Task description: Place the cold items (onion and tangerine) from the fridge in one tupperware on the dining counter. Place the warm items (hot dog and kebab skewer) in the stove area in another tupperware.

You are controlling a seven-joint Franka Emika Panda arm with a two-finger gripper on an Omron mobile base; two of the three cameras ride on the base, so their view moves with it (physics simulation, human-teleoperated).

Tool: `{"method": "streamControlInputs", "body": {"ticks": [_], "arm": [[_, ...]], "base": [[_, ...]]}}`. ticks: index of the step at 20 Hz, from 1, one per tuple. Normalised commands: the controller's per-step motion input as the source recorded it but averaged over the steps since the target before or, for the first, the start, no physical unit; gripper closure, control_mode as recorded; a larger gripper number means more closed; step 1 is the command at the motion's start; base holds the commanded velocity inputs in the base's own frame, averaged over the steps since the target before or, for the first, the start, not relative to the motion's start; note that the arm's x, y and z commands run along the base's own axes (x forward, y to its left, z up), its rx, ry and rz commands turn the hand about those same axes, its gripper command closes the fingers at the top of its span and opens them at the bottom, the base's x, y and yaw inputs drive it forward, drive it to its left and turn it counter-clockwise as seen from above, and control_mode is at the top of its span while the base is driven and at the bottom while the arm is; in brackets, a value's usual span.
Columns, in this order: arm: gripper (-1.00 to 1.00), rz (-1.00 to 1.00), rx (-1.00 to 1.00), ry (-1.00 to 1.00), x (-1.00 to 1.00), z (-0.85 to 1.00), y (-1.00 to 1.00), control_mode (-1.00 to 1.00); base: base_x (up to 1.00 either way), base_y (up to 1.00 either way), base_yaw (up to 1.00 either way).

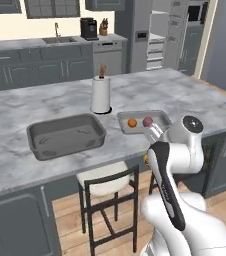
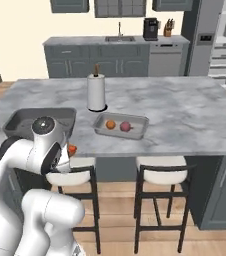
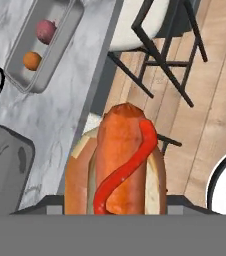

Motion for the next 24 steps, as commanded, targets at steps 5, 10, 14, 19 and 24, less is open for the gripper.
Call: {"method": "streamControlInputs", "body": {"ticks": [5,10,14,19,24], "arm": [[1.0,0.0,0.0,0.0,0.0,0.0,0.0,1.0],[1.0,0.0,0.0,0.0,0.0,0.0,0.0,1.0],[1.0,0.0,0.0,0.0,0.0,0.0,0.0,1.0],[1.0,0.0,0.0,0.0,0.0,0.0,0.0,1.0],[1.0,0.01,0.0,0.0,0.27,0.16,0.09,-1.0]], "base": [[0.4,1.0,0.0],[0.13,0.9,0.0],[0.51,0.66,0.0],[0.62,0.25,0.0],[0.12,0.04,0.01]]}}
